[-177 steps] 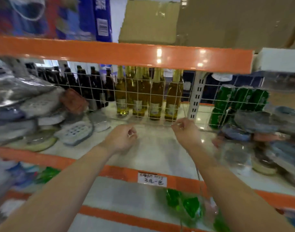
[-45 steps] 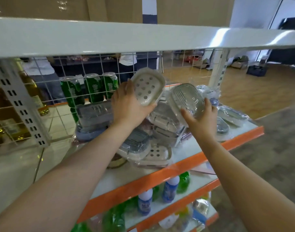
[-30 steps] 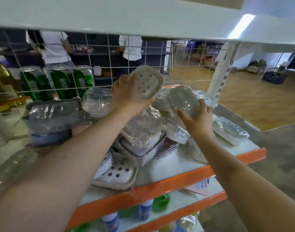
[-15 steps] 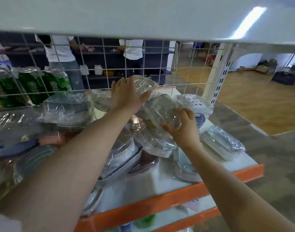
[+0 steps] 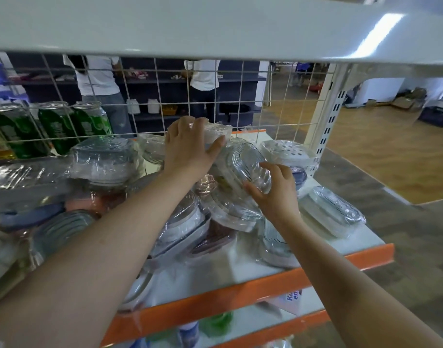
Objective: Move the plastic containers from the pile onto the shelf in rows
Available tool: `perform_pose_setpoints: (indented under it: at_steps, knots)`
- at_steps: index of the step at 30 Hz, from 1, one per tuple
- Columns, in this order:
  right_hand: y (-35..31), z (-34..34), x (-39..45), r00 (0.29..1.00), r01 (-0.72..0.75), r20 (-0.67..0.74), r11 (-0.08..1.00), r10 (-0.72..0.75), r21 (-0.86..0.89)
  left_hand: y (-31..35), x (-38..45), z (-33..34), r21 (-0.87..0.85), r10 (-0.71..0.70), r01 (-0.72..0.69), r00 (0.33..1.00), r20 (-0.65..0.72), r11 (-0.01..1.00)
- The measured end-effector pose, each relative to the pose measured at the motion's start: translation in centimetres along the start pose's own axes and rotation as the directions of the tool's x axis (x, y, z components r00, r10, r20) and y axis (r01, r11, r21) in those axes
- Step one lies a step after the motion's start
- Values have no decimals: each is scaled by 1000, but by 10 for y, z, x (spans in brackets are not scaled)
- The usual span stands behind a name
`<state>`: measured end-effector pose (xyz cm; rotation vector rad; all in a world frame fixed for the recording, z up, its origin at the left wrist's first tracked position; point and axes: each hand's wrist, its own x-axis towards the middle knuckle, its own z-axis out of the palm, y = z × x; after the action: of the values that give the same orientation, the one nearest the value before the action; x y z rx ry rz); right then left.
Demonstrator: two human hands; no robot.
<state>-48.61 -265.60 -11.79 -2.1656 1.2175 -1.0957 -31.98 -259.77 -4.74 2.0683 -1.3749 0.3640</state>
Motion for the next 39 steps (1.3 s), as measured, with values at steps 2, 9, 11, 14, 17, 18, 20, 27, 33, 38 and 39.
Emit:
perform_pose_setpoints:
  at_steps: [2, 9, 11, 14, 17, 18, 20, 27, 33, 38, 39]
  knots:
    - [-3, -1, -4, 1000, -3, 5, 1000, 3, 9, -2, -6, -3, 1, -6, 6, 1000, 20, 1000]
    - [-22, -5, -23, 999, 43, -1, 998, -43, 49, -10, -34, -31, -43, 15, -16, 1000, -27, 999]
    - [-29, -6, -29, 997, 75, -22, 996, -74, 51, -11, -43, -40, -53, 15, -16, 999, -30, 998]
    - [-43, -7, -40, 995, 100, -31, 993, -98, 61, -21, -65, -53, -28, 44, -44, 999, 12, 999]
    - [-64, -3, -54, 990, 141, -21, 987, -139, 73, -40, -88, -72, -7, 73, -73, 997, 9, 997]
    - [-74, 0, -60, 988, 151, -22, 986, -150, 74, -47, -96, -81, -9, 75, -75, 997, -5, 997]
    - [-94, 7, -74, 987, 162, -25, 983, -160, 84, -62, -112, -100, -4, 70, -70, 997, -24, 998]
    - [-174, 53, -148, 974, 197, 83, 969, -210, 146, -138, -180, -179, 176, -17, 9, 999, 45, 984]
    - [-236, 99, -218, 930, 162, 319, 982, -184, 94, -202, -244, -238, 340, -184, 106, 962, 204, 934]
    - [-284, 137, -259, 863, 198, 469, 980, -189, 30, -259, -296, -283, 361, -347, 244, 903, 255, 900]
    - [-294, 146, -265, 849, 212, 488, 977, -202, 35, -270, -305, -293, 369, -380, 273, 888, 258, 888]
